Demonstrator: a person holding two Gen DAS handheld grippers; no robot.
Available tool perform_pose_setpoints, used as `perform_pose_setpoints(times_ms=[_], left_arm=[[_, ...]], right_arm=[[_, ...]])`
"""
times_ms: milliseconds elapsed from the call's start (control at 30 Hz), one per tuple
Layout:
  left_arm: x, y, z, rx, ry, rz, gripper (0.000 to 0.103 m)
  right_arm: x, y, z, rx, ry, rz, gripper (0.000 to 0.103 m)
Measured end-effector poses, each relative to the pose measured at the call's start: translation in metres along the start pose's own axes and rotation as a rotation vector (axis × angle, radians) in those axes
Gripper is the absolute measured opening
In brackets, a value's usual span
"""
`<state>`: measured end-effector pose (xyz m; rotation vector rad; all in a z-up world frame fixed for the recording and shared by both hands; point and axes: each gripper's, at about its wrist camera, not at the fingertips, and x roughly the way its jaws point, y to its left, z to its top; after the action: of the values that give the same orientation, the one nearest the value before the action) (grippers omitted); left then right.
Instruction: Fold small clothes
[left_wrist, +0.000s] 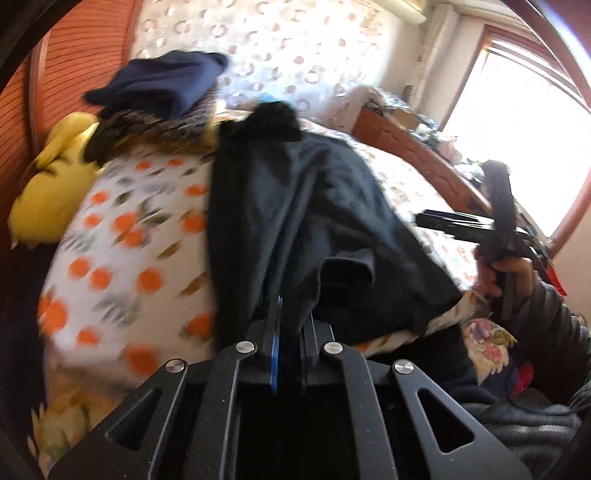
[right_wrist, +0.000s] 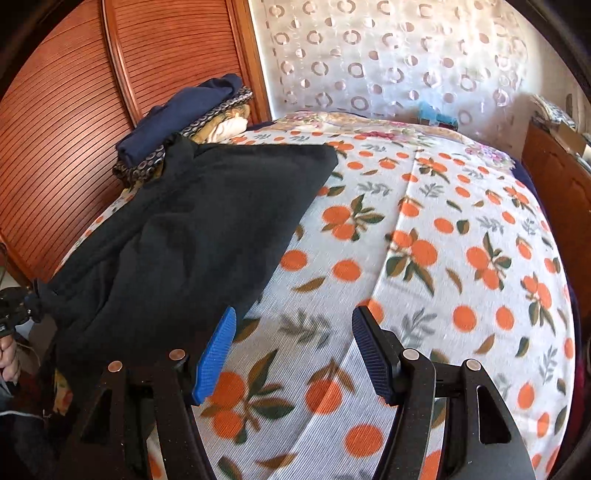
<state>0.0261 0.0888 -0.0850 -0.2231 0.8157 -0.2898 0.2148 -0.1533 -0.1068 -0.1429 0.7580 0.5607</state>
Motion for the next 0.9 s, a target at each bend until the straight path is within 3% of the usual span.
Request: perform_pose_setpoints(times_ms=[233,433,633,833,900], left_arm=[[-0.01,0.022,0.0,-0.042,-0.028,0.08,0.009],[-0.026,0.026,0.011,-0.023,-0.095,0.096,0.009],[-0.039,0.036,0.013,-0.02,-0.108,0.132,0.009],[-0.047,0.039,0.014,-0.018,-0.112,0.175,0.009],[-0.046,0.039,0.018,-0.007,-0.114,0.19,0.027]], right_arm=[[-0.022,0.009,-0.007,-0.025,-0.001,-0.002,0.067],[-0.045,0.041,-0.004,-0.048,-0.048,0.067,0.067],[-0.035,0.079,0.003,-0.155,-0.038,0.078,0.067],[-0.023,0.072,0.031,-0.172,-0.048,0.061,0.067],[-0.017,0.072,0.042,-0.188,-0.064,0.052,0.067]])
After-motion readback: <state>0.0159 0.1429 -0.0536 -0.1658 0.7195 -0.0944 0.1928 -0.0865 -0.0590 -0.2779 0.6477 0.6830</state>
